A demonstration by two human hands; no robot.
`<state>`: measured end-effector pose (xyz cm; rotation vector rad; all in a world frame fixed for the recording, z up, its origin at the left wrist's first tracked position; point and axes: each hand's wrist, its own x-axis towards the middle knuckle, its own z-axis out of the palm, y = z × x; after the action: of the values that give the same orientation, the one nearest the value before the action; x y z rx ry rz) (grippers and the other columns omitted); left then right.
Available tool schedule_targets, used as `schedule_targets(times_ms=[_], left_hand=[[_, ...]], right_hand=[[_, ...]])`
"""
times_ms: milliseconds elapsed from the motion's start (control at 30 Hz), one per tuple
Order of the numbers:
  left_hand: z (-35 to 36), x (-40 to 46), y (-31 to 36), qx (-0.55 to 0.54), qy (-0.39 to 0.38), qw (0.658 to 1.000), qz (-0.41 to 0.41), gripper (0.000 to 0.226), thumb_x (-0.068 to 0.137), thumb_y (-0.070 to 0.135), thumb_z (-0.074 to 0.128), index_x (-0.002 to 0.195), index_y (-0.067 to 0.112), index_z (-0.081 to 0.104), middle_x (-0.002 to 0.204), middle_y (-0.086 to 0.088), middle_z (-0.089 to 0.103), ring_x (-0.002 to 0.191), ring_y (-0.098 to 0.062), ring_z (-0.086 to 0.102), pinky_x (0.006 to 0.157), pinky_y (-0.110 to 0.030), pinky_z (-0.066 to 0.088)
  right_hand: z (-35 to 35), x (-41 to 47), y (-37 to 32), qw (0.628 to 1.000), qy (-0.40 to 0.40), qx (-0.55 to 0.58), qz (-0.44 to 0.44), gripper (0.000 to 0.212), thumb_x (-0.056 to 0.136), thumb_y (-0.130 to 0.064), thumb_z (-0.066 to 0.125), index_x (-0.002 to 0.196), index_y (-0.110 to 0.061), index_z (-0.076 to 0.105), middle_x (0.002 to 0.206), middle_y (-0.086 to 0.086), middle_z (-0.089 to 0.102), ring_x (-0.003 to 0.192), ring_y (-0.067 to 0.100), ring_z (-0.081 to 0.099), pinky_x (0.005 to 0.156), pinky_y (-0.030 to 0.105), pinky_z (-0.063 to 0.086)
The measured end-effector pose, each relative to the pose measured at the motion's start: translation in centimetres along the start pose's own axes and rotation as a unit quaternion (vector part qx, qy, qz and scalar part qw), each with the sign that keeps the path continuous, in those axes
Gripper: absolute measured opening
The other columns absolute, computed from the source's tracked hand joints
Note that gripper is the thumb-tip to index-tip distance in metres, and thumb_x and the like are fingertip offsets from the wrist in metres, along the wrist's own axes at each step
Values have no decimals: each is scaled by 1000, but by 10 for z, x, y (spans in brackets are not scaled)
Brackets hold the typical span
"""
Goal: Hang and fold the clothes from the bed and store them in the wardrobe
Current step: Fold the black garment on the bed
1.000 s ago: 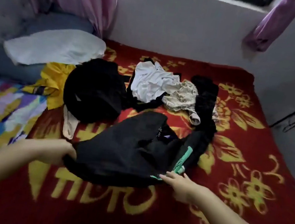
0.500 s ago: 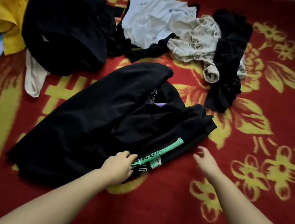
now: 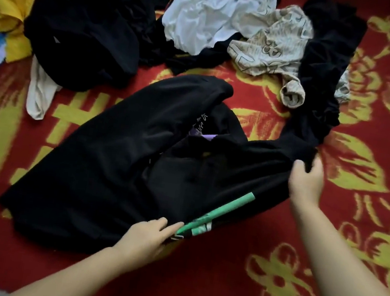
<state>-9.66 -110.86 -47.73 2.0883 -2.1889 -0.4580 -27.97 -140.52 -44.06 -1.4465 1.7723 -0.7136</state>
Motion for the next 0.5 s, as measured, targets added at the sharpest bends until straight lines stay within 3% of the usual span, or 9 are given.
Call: schedule_targets(times_ms=[67, 133, 233, 267, 300, 367, 433, 500], left_hand=[[0, -15, 15, -10, -59, 996, 60, 63, 56, 34, 76, 118, 23, 69, 74, 8, 60, 50, -7, 55, 42, -18, 40], [6, -30, 35, 17, -147, 984, 103, 69, 60, 33, 70, 129, 26, 61, 85, 6, 63, 60, -8, 60, 51, -19, 45], [19, -36, 52, -30, -345, 938, 29, 68, 91, 21, 46, 153, 25, 17, 130, -15, 47, 109, -31, 54, 86, -39, 45], [20, -31, 52, -53, -395, 917, -2, 65, 95, 23, 42, 153, 25, 13, 135, -16, 42, 116, -34, 49, 92, -43, 42], [21, -25, 49, -62, -391, 918, -15, 59, 96, 29, 41, 151, 24, 19, 134, -15, 43, 118, -34, 48, 94, -43, 42], [11, -9, 38, -77, -291, 953, -45, 42, 95, 37, 41, 132, 18, 45, 120, -10, 53, 111, -30, 55, 88, -39, 47], [-2, 10, 18, -50, -71, 994, -68, 28, 87, 34, 47, 101, 15, 61, 94, -6, 60, 87, -27, 63, 67, -34, 53], [-16, 31, -8, -10, 75, 989, -128, 26, 74, 25, 70, 95, 10, 66, 81, -6, 61, 71, -27, 63, 56, -32, 53]], right_hand=[[-36, -13, 14, 999, 32, -30, 4, 38, 89, -16, 47, 125, -9, 55, 121, 12, 61, 110, 28, 56, 89, 31, 39], [-68, -30, 50, 989, -11, -133, 68, 39, 90, -15, 47, 127, -4, 52, 125, 20, 59, 114, 37, 54, 95, 41, 40], [-91, -59, 103, 940, -110, -245, 209, 42, 88, -10, 51, 129, 2, 44, 126, 27, 53, 116, 41, 50, 96, 45, 41], [-90, -66, 109, 929, -111, -262, 236, 48, 87, -10, 52, 132, 2, 38, 131, 28, 48, 121, 42, 46, 100, 46, 39], [-84, -68, 109, 927, -91, -275, 239, 56, 87, -10, 53, 138, 1, 32, 138, 29, 41, 128, 42, 39, 105, 47, 34], [-68, -60, 93, 942, -54, -294, 155, 62, 86, -9, 54, 143, -4, 31, 145, 26, 34, 134, 40, 31, 111, 46, 26], [-38, -45, 62, 960, -77, -268, 27, 48, 88, -7, 52, 135, -3, 45, 138, 25, 43, 128, 38, 39, 107, 41, 30], [6, -22, 23, 971, -118, -206, -34, 35, 92, -9, 49, 125, -4, 55, 126, 20, 55, 118, 34, 50, 100, 37, 37]])
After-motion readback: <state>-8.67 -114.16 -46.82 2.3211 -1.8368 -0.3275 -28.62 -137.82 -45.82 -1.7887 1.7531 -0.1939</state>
